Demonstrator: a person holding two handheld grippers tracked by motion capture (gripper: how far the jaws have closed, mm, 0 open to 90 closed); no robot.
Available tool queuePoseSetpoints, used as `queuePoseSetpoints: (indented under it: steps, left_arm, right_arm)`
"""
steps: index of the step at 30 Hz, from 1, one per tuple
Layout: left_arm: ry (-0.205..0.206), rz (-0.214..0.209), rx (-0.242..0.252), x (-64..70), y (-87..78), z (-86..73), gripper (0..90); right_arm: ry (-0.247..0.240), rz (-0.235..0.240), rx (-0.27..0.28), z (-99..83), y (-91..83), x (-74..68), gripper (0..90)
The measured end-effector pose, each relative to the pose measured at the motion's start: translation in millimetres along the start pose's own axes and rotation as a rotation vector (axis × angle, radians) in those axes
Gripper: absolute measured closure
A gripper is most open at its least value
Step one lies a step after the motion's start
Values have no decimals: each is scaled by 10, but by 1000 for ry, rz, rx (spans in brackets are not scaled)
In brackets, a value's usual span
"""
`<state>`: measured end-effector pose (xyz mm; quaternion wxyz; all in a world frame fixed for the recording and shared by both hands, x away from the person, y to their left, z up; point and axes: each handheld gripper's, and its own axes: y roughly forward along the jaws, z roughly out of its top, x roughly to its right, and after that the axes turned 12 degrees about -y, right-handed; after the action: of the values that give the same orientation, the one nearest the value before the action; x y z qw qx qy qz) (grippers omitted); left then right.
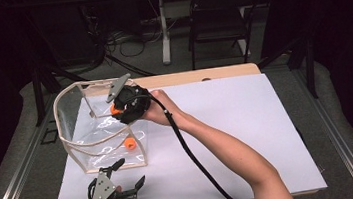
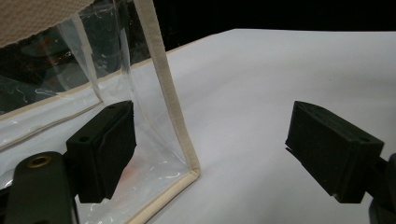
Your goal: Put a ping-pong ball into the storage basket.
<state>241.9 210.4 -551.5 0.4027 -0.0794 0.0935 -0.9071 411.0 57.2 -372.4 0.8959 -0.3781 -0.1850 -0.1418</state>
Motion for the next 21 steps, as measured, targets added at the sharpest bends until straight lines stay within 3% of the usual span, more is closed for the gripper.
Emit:
queuePoseSetpoints:
  steps: [15, 21]
  left_arm:
    - [0, 2, 1, 1, -3, 0, 158]
    - [1, 1, 0, -1, -4, 1, 158]
  right_arm:
    - [7, 11, -14, -4, 59, -9, 500]
    - [55, -6, -5, -31, 33, 29, 342]
